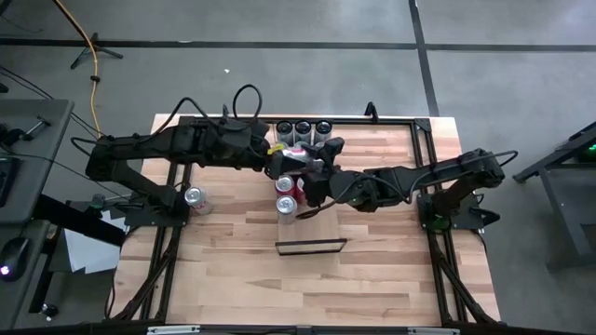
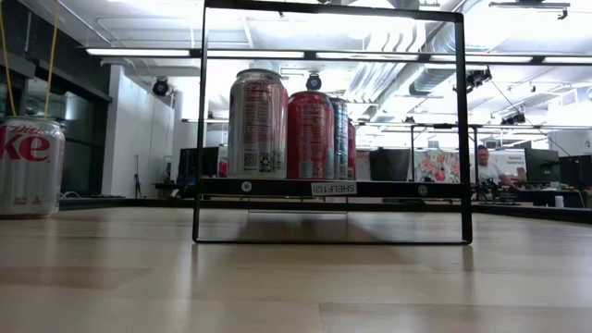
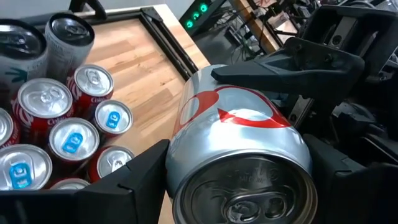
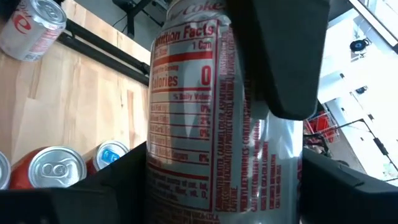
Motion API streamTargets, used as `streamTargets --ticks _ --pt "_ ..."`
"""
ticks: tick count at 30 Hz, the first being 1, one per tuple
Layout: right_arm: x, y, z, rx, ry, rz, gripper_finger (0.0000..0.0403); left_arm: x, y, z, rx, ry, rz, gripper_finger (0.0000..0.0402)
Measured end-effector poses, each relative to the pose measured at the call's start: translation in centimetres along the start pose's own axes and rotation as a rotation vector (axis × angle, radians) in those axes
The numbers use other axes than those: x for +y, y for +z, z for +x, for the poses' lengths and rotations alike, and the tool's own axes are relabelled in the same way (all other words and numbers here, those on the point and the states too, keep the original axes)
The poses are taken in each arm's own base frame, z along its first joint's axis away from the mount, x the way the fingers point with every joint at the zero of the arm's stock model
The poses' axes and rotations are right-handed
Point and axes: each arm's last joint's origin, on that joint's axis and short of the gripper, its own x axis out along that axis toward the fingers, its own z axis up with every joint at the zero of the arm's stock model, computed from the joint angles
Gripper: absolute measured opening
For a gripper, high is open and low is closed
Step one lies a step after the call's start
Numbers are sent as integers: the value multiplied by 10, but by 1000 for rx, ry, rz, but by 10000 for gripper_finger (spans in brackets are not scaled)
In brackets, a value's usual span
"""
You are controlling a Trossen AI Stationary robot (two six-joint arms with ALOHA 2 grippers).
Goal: Place canned beverage on shelf
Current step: Put the right red/silver soda can on the shelf aligned with the other red/silver soda cans
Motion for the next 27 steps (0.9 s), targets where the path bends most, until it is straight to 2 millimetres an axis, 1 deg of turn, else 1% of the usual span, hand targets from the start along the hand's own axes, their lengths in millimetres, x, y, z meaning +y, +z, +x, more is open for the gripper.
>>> streamTargets --ticks 6,11,16,19,22,25,27 --pt "0 0 0 9 -19 -2 285 1 2 0 -8 1 34 247" --pt "0 0 -2 40 -54 3 285 4 6 -1 -2 -2 136 264" --pt "-8 -6 -10 83 -76 -1 285 13 18 -20 -26 5 170 270" --pt "-14 -15 -16 123 -51 41 285 24 22 -34 -41 79 194 270" --pt "-25 -30 -28 185 -24 109 285 33 23 -50 -88 192 227 270" --pt "-37 -48 -44 260 -10 184 285 39 19 -61 -144 262 242 270" --pt "-45 -59 -54 304 -10 246 285 42 12 -62 -179 278 252 271"
